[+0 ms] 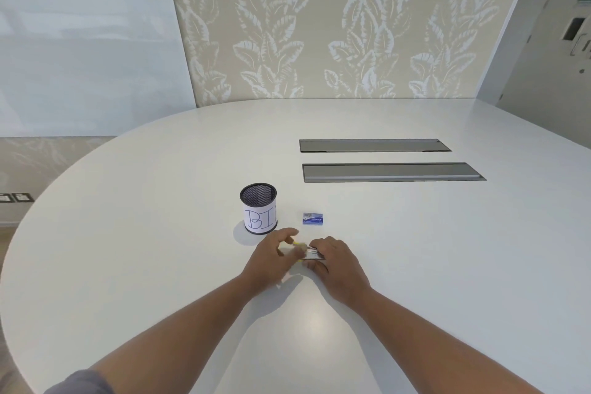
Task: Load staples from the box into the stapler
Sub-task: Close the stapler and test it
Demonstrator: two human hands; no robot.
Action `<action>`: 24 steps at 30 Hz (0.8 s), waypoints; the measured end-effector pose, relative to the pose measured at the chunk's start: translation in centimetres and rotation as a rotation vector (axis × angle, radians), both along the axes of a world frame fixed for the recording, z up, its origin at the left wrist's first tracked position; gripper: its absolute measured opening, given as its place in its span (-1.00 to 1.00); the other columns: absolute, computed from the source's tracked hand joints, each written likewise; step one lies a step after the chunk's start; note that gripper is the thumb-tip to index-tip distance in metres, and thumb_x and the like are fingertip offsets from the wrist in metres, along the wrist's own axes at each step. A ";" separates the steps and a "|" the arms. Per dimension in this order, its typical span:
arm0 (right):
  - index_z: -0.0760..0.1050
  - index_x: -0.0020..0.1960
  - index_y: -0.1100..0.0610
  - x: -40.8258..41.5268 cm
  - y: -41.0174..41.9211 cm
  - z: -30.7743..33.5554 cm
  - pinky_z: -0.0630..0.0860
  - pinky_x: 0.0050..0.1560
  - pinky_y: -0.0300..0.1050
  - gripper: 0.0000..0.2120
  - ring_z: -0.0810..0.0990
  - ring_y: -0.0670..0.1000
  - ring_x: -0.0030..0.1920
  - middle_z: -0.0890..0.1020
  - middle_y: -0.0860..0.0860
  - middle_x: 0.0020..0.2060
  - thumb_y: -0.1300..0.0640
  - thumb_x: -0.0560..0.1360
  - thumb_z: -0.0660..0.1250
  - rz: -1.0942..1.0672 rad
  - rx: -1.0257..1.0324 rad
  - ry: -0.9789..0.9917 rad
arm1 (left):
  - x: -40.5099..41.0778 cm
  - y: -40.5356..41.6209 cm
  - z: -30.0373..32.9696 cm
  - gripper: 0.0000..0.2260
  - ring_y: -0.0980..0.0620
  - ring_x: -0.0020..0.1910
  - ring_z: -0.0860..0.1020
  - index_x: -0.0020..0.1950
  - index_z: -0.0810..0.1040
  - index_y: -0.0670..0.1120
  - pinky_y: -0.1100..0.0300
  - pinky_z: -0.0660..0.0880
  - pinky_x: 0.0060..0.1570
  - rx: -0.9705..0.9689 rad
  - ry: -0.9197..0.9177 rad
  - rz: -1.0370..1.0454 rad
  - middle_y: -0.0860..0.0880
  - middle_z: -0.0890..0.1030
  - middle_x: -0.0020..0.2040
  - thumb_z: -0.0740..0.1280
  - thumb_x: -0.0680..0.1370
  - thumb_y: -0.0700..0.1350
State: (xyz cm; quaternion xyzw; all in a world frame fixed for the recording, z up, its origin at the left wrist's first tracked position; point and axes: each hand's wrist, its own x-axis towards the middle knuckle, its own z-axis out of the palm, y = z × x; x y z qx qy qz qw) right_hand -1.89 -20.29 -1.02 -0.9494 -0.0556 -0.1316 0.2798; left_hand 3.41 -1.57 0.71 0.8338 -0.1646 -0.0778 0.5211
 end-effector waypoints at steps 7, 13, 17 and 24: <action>0.56 0.27 -0.05 0.3 0.0 -0.1 0.36 0.03 -0.15 -0.68 0.41 -0.01 0.09 0.53 -0.12 0.06 -0.11 0.56 0.35 -0.017 0.023 0.036 | 0.5 1.5 -1.0 -0.55 0.18 0.15 0.49 0.32 0.58 0.00 0.41 0.33 0.15 0.292 -0.365 -0.124 0.17 0.56 0.20 0.51 0.44 -0.05; 0.60 0.25 0.00 0.4 -0.1 -0.3 0.36 0.09 -0.13 -0.71 0.46 0.03 0.04 0.64 -0.10 0.02 -0.05 0.56 0.37 -0.036 -0.036 -0.032 | 0.5 1.5 -1.6 -0.56 0.00 0.25 0.40 0.34 0.57 -0.01 0.24 0.25 0.26 0.316 -0.360 -0.063 0.07 0.59 0.26 0.49 0.47 -0.05; 0.61 0.12 0.03 0.3 -0.2 -0.3 0.33 0.05 -0.16 -0.83 0.45 0.01 -0.06 0.67 -0.10 -0.07 0.03 0.56 0.36 -0.026 -0.004 -0.042 | 0.8 1.5 -1.5 -0.59 -0.06 0.25 0.45 0.34 0.57 -0.05 0.09 0.35 0.32 0.303 -0.303 -0.094 0.02 0.60 0.22 0.48 0.49 -0.10; 0.59 -0.08 0.12 0.2 -0.2 0.3 0.35 -0.10 -0.08 -0.98 0.47 0.08 -0.12 0.58 -0.05 -0.22 0.18 0.50 0.38 -0.066 0.050 -0.027 | 1.2 1.5 -0.9 -0.60 0.01 0.20 0.54 0.30 0.60 -0.09 0.27 0.39 0.19 0.242 -0.223 -0.070 -0.01 0.63 0.18 0.50 0.46 -0.18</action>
